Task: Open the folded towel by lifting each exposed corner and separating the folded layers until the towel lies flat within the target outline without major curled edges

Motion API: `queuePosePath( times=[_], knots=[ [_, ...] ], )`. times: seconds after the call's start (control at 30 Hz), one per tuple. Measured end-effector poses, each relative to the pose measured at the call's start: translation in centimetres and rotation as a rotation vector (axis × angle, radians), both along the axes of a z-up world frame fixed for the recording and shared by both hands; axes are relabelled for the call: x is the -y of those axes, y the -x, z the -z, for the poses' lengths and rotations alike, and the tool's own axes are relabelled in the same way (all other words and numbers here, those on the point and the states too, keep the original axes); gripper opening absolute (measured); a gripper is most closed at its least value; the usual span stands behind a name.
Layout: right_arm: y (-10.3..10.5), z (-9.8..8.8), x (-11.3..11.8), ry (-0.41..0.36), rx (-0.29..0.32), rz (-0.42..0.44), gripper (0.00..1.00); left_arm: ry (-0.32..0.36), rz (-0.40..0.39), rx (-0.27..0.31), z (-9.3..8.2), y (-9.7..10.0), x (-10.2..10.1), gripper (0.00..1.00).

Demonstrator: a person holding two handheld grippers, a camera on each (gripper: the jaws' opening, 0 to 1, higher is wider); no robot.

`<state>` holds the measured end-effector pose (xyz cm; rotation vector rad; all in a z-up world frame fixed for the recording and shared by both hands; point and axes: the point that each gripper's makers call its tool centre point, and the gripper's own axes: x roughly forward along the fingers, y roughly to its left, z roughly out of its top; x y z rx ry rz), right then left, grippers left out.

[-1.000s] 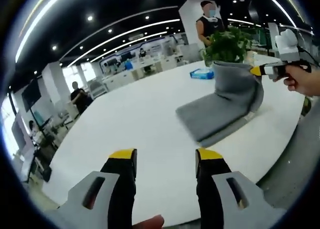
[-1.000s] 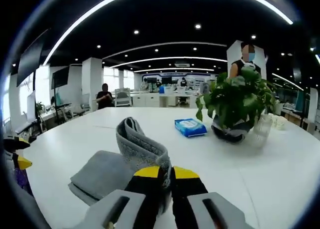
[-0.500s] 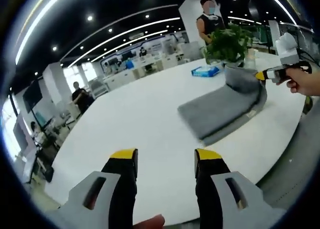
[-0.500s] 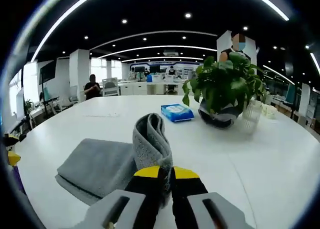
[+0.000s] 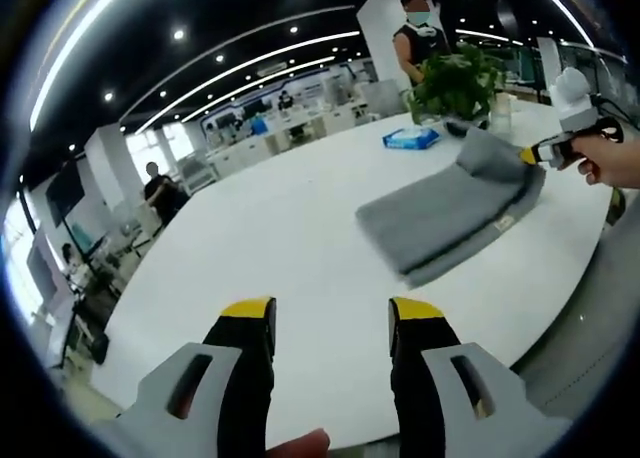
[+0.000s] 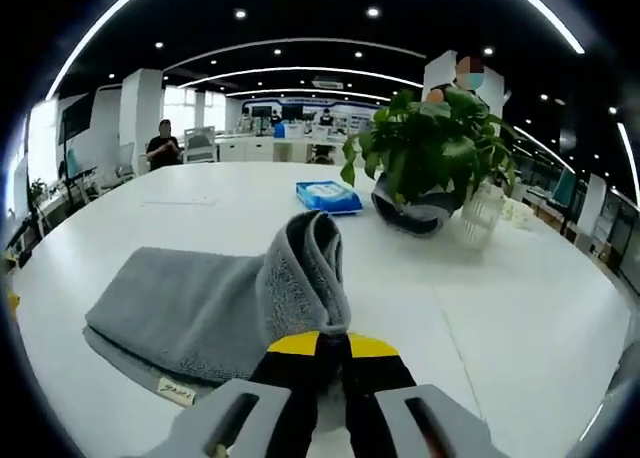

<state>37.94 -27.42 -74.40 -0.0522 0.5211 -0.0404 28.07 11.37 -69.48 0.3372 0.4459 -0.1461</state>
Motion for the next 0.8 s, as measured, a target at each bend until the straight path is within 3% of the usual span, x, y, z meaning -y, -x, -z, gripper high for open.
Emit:
queuePosePath(
  times=[0.2, 0.5, 0.6, 0.67, 0.8],
  knots=[
    [0.5, 0.5, 1.2, -0.009, -0.029, 0.042, 0.05, -0.004, 0.018, -0.022, 0.4, 0.1, 0.4, 0.44],
    [-0.6, -0.5, 3.5, -0.041, 0.022, 0.104, 0.08, 0.053, 0.01, -0.034, 0.4, 0.0, 0.5, 0.44],
    [-1.4, -1.2, 3.1, -0.078, 0.055, 0.074, 0.12, 0.113, 0.013, -0.036, 0.1, -0.2, 1.0, 0.42],
    [-2.2, -2.4, 1.8, -0.081, 0.099, -0.004, 0.16, 0.161, 0.037, -0.054, 0.0, -0.3, 1.9, 0.39],
    [-3.0, -4.6, 0.0, -0.09, 0.146, -0.079, 0.18, 0.155, 0.066, -0.088, 0.2, -0.9, 2.9, 0.37]
  ],
)
